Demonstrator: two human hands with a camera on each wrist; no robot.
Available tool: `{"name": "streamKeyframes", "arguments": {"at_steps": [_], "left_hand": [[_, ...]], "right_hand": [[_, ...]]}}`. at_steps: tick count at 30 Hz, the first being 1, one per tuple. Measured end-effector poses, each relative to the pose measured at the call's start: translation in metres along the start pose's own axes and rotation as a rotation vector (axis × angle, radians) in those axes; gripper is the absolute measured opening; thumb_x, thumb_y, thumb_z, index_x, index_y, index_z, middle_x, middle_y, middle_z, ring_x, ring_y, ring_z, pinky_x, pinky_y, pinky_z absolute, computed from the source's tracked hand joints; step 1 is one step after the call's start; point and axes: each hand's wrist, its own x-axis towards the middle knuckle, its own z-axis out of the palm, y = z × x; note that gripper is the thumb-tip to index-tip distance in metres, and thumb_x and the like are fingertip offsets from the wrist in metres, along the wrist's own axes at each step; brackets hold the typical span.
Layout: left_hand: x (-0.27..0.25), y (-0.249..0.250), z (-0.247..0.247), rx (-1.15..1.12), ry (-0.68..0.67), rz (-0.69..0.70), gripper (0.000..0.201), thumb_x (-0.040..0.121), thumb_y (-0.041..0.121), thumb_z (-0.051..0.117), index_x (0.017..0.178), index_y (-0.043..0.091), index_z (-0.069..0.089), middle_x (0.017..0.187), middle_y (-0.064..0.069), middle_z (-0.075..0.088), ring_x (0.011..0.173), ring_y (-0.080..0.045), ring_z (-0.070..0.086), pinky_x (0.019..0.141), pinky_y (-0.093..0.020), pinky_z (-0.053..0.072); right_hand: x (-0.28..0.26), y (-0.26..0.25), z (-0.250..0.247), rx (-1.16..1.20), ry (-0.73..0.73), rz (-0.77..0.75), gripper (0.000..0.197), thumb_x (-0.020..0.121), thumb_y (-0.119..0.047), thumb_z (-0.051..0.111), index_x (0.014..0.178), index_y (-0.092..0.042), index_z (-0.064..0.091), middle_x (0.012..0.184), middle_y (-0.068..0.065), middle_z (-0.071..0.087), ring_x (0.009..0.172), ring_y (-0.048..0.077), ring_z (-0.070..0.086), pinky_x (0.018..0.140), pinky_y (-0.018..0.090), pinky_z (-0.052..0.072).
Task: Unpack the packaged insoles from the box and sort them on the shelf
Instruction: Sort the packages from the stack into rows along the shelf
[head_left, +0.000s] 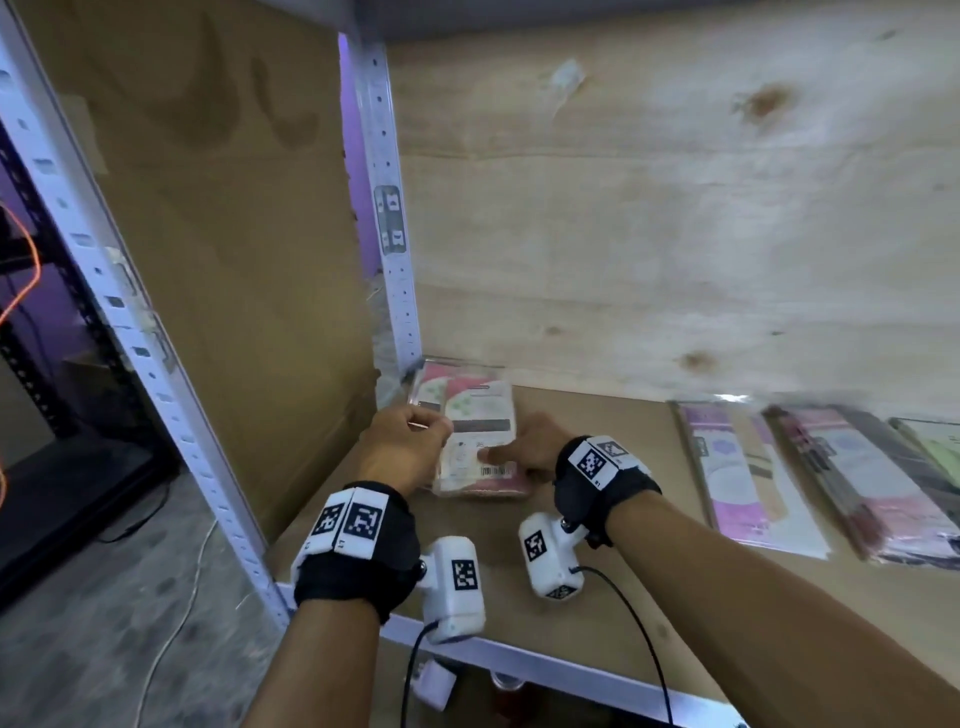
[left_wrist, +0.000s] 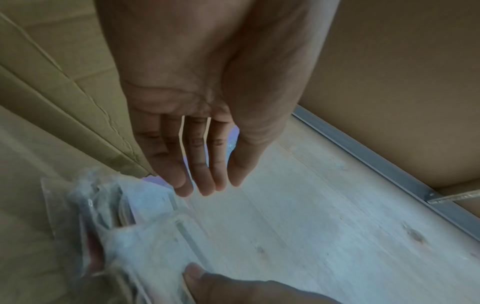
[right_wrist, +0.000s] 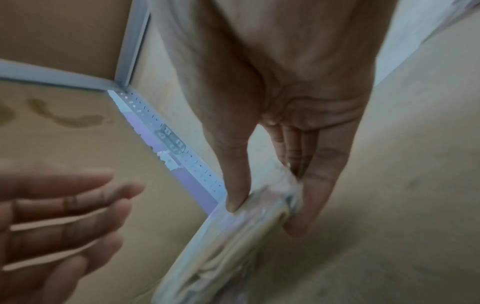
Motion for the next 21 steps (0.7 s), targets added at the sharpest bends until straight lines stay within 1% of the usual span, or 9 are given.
{"name": "streamKeyframes", "arguments": {"at_steps": [3,5,6,8,11,13,16,19,21], "left_hand": [[-0.003,0.004,0.012,0.009,-0.001,-0.001,0.007,0.089,0.022,0.069,0.093,0.016,0.071,0.091,-0.009,0.075,0.076,-0.024,0.072,0.074,-0.038,0.062],[-0.009,0.009,0.023,0.013,-0.013,-0.042,0.007,0.091,0.023,0.067,0.095,0.018,0.070,0.079,-0.005,0.073,0.059,-0.019,0.066,0.063,-0.035,0.062],[-0.012,0.011,0.031,0.005,-0.030,-0.060,0.010,0.091,0.023,0.066,0.098,0.017,0.070,0.076,-0.005,0.071,0.058,-0.021,0.064,0.070,-0.041,0.062],[-0.018,0.015,0.050,-0.076,-0.094,-0.089,0.021,0.093,0.022,0.066,0.110,0.011,0.068,0.087,-0.011,0.072,0.069,-0.025,0.067,0.086,-0.047,0.058],[-0.033,0.025,0.078,-0.319,-0.302,-0.101,0.044,0.094,0.031,0.067,0.133,0.014,0.057,0.117,-0.013,0.070,0.089,-0.025,0.074,0.081,-0.039,0.062],[-0.043,0.036,0.092,-0.413,-0.403,-0.097,0.057,0.086,0.050,0.071,0.136,0.025,0.056,0.125,-0.010,0.068,0.095,-0.027,0.074,0.076,-0.037,0.063],[-0.054,0.052,0.108,-0.571,-0.456,-0.128,0.079,0.068,0.064,0.079,0.129,0.020,0.059,0.125,-0.015,0.065,0.101,-0.029,0.073,0.074,-0.038,0.063],[-0.060,0.060,0.121,-0.704,-0.435,-0.160,0.075,0.070,0.054,0.084,0.125,0.010,0.059,0.122,-0.021,0.062,0.111,-0.034,0.068,0.073,-0.042,0.063],[-0.065,0.062,0.131,-0.745,-0.445,-0.164,0.051,0.084,0.038,0.078,0.119,0.004,0.061,0.109,-0.023,0.072,0.098,-0.030,0.074,0.068,-0.036,0.063]], "right_hand": [[-0.027,0.016,-0.021,0.050,0.020,-0.020,0.008,0.086,-0.007,0.072,0.089,-0.010,0.065,0.080,-0.009,0.067,0.061,-0.001,0.066,0.051,0.013,0.049],[-0.051,0.023,-0.035,0.052,0.045,-0.052,0.019,0.087,-0.010,0.071,0.077,-0.022,0.060,0.079,-0.011,0.067,0.071,0.006,0.066,0.058,0.013,0.050],[-0.062,0.028,-0.042,0.072,0.070,-0.064,0.019,0.087,-0.010,0.071,0.077,-0.022,0.060,0.082,-0.008,0.068,0.075,0.011,0.068,0.059,0.014,0.051],[-0.089,0.040,-0.056,0.139,0.116,-0.086,0.013,0.085,-0.009,0.073,0.086,-0.015,0.062,0.094,0.003,0.072,0.087,0.025,0.071,0.068,0.024,0.055],[-0.131,0.056,-0.077,0.220,0.179,-0.142,0.023,0.083,-0.006,0.074,0.102,0.000,0.063,0.101,0.013,0.073,0.093,0.031,0.071,0.081,0.039,0.055],[-0.158,0.063,-0.090,0.226,0.219,-0.221,0.020,0.084,-0.004,0.073,0.102,0.001,0.067,0.098,0.013,0.074,0.087,0.024,0.071,0.077,0.033,0.053],[-0.191,0.067,-0.106,0.176,0.249,-0.303,0.017,0.087,-0.003,0.070,0.103,-0.006,0.071,0.099,0.016,0.072,0.083,0.021,0.065,0.076,0.030,0.048],[-0.213,0.073,-0.115,0.056,0.242,-0.363,0.025,0.088,-0.003,0.067,0.110,-0.015,0.070,0.089,-0.004,0.067,0.079,0.005,0.058,0.077,0.020,0.044],[-0.222,0.080,-0.120,-0.109,0.250,-0.376,0.032,0.088,-0.011,0.069,0.118,-0.023,0.068,0.102,-0.011,0.064,0.092,0.005,0.058,0.085,0.017,0.043]]}}
